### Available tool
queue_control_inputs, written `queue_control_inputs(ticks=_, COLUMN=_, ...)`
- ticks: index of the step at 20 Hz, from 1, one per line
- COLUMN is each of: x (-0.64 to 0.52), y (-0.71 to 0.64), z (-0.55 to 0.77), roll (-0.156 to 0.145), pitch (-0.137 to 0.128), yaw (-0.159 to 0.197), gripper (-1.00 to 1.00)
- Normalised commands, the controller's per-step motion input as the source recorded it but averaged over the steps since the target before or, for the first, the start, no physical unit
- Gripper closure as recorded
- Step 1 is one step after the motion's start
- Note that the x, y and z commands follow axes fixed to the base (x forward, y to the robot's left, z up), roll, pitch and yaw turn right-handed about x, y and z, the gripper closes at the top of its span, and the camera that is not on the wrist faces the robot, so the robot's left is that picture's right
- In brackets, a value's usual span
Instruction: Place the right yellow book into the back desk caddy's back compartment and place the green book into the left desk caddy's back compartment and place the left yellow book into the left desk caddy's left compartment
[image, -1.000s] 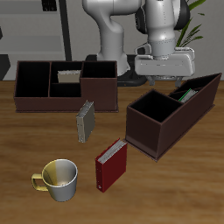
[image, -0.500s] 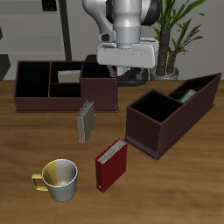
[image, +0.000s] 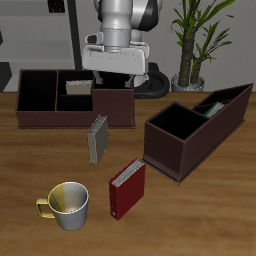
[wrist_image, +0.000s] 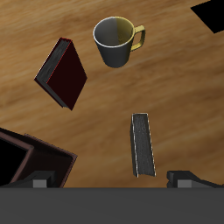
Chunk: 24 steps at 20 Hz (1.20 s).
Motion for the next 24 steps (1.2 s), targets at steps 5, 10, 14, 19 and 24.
queue_control_inputs(ticks=5, x=-0.04, y=-0.50, z=-0.08, roll=-0.021, pitch=0.013, yaw=0.098, gripper=-1.00)
queue_control_inputs(ticks=10, x=0.42, y=-0.48, z=-0.32, roll=-0.018, pitch=0.167, yaw=0.017, gripper=-1.00)
queue_control_inputs(ticks=14, x=0.26, y=-0.17, z=-0.32, roll=-0.015, pitch=0.088, yaw=-0.058, gripper=-1.00)
queue_control_inputs(ticks=19, x=0.31, y=0.17, z=-0.42, roll=0.045, pitch=0.086, yaw=-0.010, gripper=-1.00)
queue_control_inputs(ticks=24, x=0.05, y=0.28, z=-0.44, roll=0.025, pitch=0.058, yaw=0.010, gripper=-1.00)
